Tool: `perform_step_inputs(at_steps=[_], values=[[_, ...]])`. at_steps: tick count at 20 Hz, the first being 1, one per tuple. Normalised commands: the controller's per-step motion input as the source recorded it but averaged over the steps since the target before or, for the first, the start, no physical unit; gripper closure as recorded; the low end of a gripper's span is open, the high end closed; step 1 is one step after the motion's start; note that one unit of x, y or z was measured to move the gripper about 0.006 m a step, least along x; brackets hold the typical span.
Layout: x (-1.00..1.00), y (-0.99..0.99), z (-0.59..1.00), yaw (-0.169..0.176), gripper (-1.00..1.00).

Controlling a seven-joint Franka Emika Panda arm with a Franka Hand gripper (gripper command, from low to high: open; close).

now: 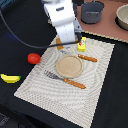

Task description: Interact with the objects in diverse but meaningful ways.

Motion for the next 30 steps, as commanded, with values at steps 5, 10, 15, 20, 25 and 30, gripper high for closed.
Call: perform_step_inputs(at_steps=[5, 10, 15, 20, 25, 30], values=[[0.59, -0.13, -0.15, -0.019, 1.0], [0.33, 0.0, -0.01, 0.0, 1.0], [0.21, 0.02, 0.0, 0.0, 1.0], [0.63, -0.01, 0.0, -0.029, 1.0], [0.53, 0.01, 0.0, -0.026, 1.0], [0.39, 0.05, 0.0, -0.011, -1.0]])
